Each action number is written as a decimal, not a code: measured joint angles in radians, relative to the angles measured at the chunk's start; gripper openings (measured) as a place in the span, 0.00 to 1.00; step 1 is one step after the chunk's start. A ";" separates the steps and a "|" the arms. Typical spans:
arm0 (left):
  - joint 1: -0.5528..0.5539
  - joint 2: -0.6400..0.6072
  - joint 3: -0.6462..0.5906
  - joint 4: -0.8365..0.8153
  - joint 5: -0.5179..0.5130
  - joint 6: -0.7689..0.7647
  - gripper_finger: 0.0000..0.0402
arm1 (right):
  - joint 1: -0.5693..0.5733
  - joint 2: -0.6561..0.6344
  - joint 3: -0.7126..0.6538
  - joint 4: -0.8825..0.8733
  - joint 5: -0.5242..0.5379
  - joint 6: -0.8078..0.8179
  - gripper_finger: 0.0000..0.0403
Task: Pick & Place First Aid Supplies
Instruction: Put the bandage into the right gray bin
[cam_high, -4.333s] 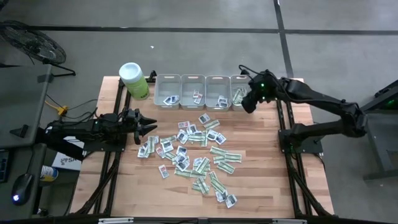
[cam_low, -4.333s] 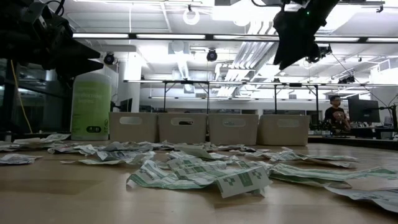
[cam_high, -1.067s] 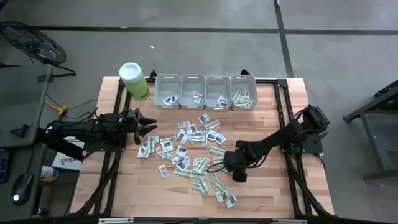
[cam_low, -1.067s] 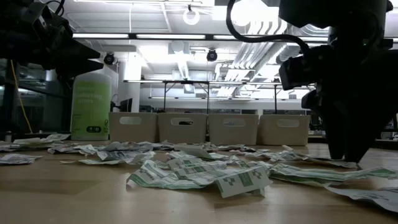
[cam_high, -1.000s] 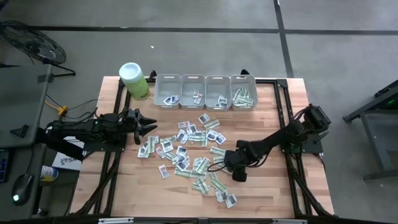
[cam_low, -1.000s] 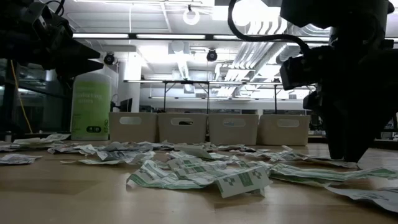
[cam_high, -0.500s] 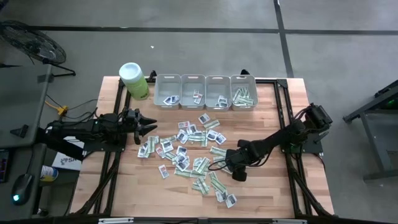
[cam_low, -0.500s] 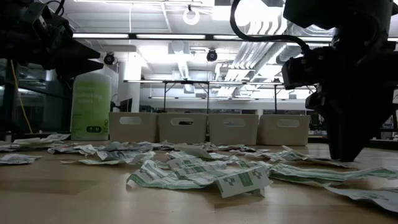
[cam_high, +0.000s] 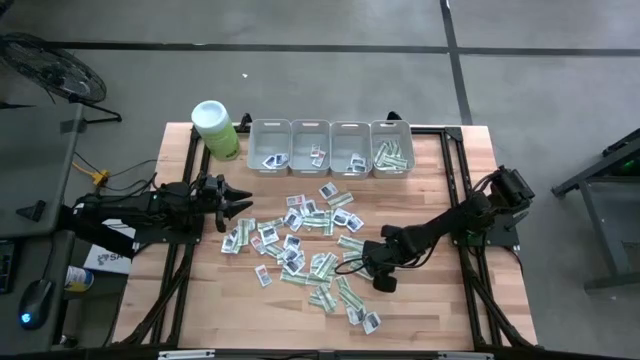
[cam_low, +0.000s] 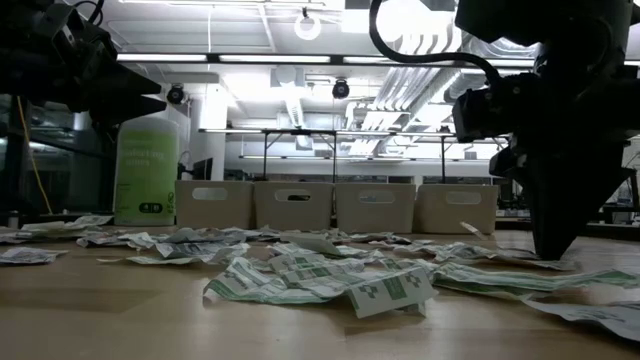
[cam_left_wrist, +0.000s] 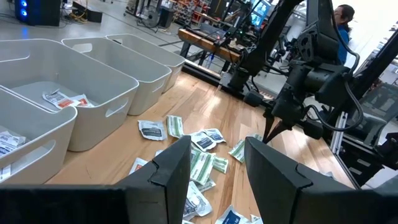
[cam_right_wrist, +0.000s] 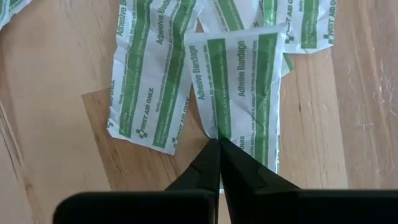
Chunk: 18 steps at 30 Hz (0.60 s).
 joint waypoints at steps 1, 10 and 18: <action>0.000 0.000 0.000 0.000 0.000 0.000 0.37 | 0.001 0.000 0.000 0.000 0.003 0.002 0.01; 0.000 0.000 0.000 0.000 0.000 0.000 0.37 | 0.002 -0.024 0.059 -0.077 0.062 0.050 0.00; 0.000 0.000 0.000 0.000 0.001 0.000 0.37 | -0.004 -0.055 0.205 -0.361 0.155 0.051 0.00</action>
